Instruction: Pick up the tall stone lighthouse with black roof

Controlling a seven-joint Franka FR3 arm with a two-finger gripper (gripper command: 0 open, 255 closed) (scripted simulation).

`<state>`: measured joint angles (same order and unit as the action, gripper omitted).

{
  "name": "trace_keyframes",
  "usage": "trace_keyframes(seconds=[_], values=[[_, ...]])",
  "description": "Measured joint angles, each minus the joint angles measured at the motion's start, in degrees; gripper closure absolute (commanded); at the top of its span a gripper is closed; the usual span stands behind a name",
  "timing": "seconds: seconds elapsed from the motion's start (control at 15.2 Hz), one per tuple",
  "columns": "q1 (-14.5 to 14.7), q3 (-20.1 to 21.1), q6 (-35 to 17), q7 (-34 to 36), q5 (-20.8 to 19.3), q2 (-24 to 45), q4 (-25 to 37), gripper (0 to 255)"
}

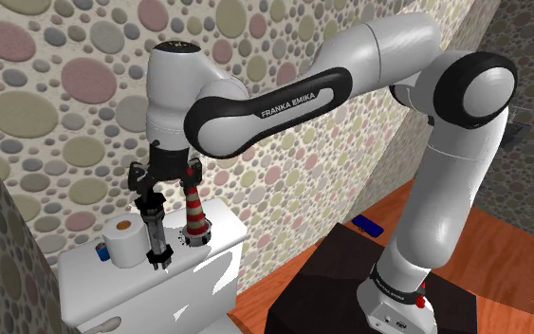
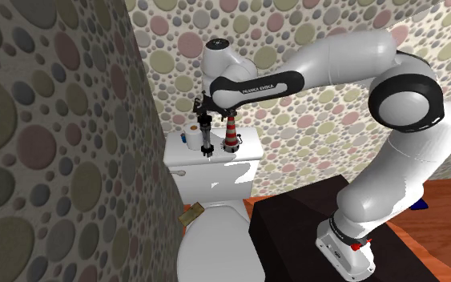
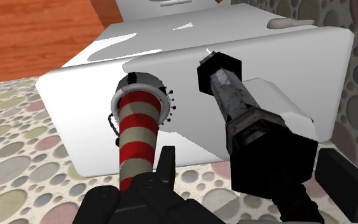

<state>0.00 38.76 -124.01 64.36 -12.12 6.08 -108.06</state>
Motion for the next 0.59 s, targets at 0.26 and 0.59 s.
trace_keyframes(seconds=[0.26,0.59], values=[[2.8,-0.6,0.2,5.9,-6.3,7.3,6.2,0],[3.5,-1.2,-2.8,7.7,-8.3,9.1,4.6,0]])
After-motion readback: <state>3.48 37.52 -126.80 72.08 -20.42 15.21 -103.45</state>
